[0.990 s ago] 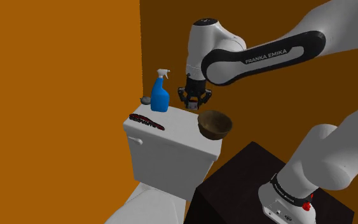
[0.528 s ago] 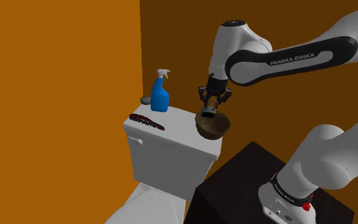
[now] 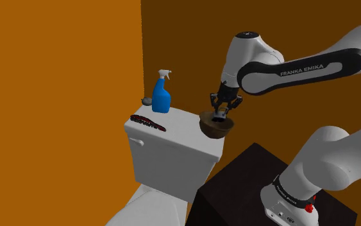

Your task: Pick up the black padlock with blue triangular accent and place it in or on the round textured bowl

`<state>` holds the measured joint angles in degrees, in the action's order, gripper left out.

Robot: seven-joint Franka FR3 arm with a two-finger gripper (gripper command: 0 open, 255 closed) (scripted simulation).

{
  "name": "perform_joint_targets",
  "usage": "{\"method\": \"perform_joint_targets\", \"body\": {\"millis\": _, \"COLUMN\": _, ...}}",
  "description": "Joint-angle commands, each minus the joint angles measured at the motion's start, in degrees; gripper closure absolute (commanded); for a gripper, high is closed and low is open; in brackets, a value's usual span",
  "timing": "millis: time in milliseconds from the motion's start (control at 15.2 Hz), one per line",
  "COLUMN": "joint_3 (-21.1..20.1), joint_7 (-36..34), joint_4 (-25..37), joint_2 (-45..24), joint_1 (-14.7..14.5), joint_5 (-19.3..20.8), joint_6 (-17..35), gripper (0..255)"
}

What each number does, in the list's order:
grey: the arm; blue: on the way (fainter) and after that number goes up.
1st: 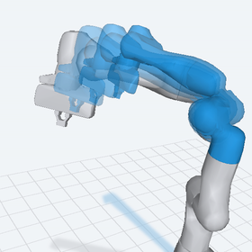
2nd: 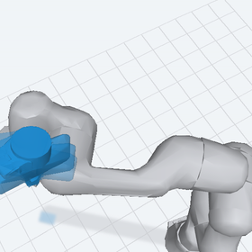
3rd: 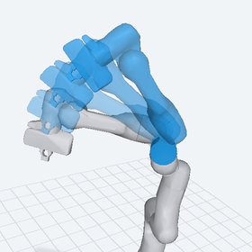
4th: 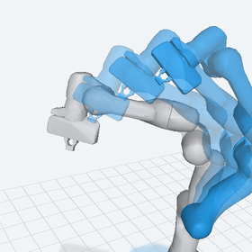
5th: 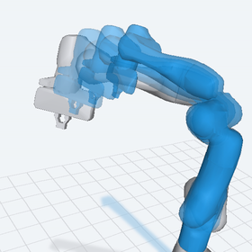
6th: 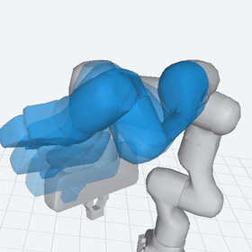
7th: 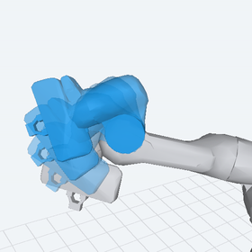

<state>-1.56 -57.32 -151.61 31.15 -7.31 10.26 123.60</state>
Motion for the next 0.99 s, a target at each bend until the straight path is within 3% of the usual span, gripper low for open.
{"method": "perform_joint_targets", "body": {"millis": 0, "joint_3": 0.1, "joint_7": -0.2, "joint_4": -1.2, "joint_2": -0.6, "joint_1": 0.1, "joint_5": 0.3, "joint_6": 1.8, "gripper": 255}}
{"method": "perform_joint_targets", "body": {"millis": 462, "joint_3": -0.1, "joint_7": -1.5, "joint_4": -4.4, "joint_2": -3.8, "joint_1": 0.6, "joint_5": 1.2, "joint_6": 8.1, "gripper": 255}}
{"method": "perform_joint_targets", "body": {"millis": 924, "joint_3": -0.1, "joint_7": -1.5, "joint_4": -4.4, "joint_2": -3.8, "joint_1": 0.6, "joint_5": 1.2, "joint_6": 8.1, "gripper": 255}}
